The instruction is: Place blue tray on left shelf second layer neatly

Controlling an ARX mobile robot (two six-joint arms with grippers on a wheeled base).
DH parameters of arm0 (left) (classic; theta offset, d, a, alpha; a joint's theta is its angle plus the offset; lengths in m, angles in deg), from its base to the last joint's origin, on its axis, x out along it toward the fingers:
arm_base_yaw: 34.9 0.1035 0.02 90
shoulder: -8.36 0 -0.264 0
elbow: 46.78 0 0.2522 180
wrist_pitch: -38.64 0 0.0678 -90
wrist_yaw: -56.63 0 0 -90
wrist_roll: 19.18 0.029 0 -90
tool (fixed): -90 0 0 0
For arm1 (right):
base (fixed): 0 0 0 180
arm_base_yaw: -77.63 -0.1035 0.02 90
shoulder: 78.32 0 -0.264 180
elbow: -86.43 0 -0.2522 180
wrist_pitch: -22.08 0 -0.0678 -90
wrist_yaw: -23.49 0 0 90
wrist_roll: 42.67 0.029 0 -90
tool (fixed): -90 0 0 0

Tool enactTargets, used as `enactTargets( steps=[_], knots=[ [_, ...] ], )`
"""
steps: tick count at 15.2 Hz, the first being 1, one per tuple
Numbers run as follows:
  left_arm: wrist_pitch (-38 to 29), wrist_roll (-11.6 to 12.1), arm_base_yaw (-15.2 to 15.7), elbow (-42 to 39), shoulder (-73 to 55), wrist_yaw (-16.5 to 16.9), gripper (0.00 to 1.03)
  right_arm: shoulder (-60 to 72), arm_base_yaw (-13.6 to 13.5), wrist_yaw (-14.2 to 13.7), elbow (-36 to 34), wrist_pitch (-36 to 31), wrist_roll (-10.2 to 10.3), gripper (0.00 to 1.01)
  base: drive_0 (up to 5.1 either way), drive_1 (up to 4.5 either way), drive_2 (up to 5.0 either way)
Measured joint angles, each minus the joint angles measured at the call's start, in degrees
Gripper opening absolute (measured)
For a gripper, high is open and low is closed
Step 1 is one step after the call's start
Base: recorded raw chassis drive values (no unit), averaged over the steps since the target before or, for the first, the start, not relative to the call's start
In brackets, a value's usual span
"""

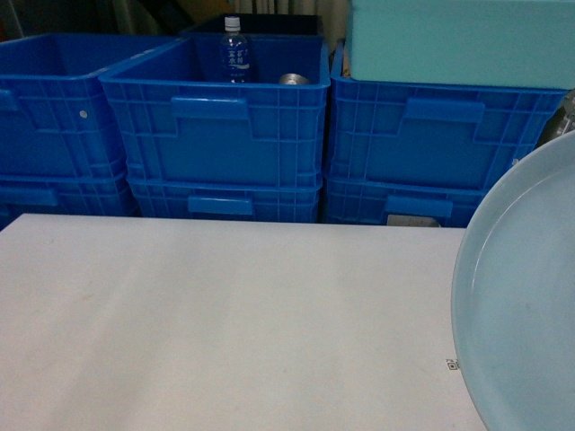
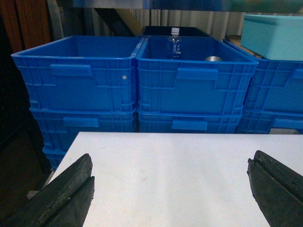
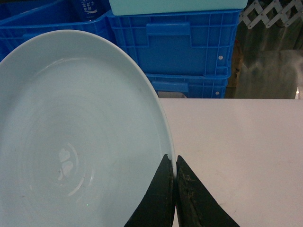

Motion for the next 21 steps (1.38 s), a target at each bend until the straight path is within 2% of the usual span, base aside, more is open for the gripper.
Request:
enactTargets(
  steps=[4, 21],
  knots=[
    [0.00, 0.00, 0.04, 0.00, 0.00, -0.07, 0.98, 0.00, 0.00, 0.15, 0.00, 0.02, 0.00, 0.02, -1.4, -1.38, -1.4],
    [-0.13, 0.00, 0.04, 0.00, 0.00, 0.02, 0.98, 0.00, 0.00, 0.11, -0.11, 0.07, -0.09, 0.02, 2.8, -3.65, -3.6]
  ],
)
